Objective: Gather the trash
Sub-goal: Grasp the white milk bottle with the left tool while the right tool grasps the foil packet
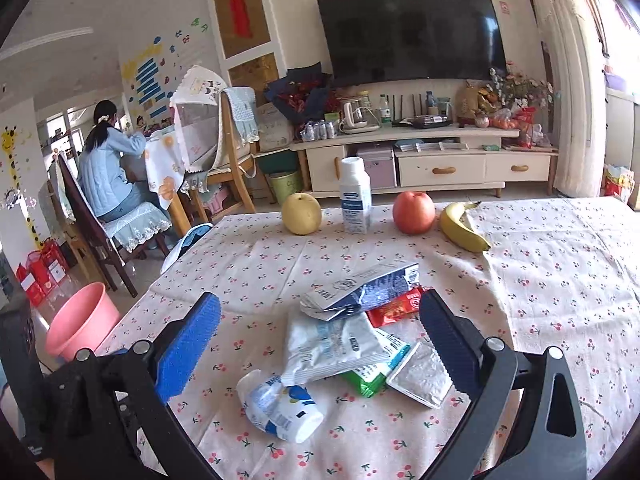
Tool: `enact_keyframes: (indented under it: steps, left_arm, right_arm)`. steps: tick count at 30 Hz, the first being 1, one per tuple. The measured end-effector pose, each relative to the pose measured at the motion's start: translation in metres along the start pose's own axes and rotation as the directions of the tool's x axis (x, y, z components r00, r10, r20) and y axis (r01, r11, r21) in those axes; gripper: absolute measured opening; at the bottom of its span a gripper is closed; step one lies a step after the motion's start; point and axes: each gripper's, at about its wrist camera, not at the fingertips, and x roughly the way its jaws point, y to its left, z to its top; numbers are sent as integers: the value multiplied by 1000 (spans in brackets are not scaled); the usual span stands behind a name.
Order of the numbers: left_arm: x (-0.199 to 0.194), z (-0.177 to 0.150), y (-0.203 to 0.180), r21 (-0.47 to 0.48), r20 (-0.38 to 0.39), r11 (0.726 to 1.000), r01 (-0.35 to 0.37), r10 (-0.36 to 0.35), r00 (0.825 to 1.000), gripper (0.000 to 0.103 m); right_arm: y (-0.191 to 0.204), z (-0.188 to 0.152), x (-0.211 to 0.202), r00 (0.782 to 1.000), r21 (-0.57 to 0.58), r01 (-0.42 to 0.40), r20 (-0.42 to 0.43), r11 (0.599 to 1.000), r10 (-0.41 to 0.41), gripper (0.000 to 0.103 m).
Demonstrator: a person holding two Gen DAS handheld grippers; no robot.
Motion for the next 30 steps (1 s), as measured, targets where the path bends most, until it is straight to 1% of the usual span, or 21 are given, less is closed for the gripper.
enact_keyframes:
  steps: [3,6,8,10,12,15,19,21,23,25,27,30]
  left_arm:
    - [9,-10,-15,-88,-52,994,67,-72,996,93]
    - [24,-21,-30,-164,-109,980,115,-134,985,93]
    - [36,-26,-40,-200,-145,972,119,-150,978,93]
    - [49,-28,-48,-219,-170,970,107,-146,975,93]
    - [61,-29,-55,-217,-183,973,85,-126,975,93]
    - [75,-26,-64,-201,-195,979,40,-80,978,93]
    - [90,-18,-69,-197,-198,980,0,-40,979,93]
    - [95,-13,-67,-197,-204,980,-31,-10,979,93]
    - [101,-9,-64,-197,-214,979,-60,17,977,93]
    - [105,-7,-60,-183,-225,979,-95,52,973,93]
    - [106,-6,-55,-161,-230,979,-124,84,969,93]
    - [106,-5,-50,-119,-243,982,-146,114,963,93]
  right_arm:
    - [-27,4,-3,1000,64,12,-7,998,-11,98]
    - [-47,7,-4,998,76,64,-26,995,-63,98]
    - [-59,7,-5,995,69,100,-32,993,-98,98]
    - [-72,5,-4,991,77,129,-45,989,-126,98]
    - [-89,3,0,988,118,144,-79,982,-136,98]
    - [-113,-1,3,986,188,145,-107,971,-126,98]
    - [-134,-5,8,982,219,156,-139,963,-128,98]
    - [-141,-9,14,980,231,148,-165,962,-112,98]
    - [-142,-13,22,978,233,138,-189,963,-94,98]
    - [-142,-16,33,967,227,146,-241,963,-89,98]
    - [-137,-17,39,964,210,135,-255,968,-79,98]
    - [-126,-15,46,960,157,119,-270,980,-73,98]
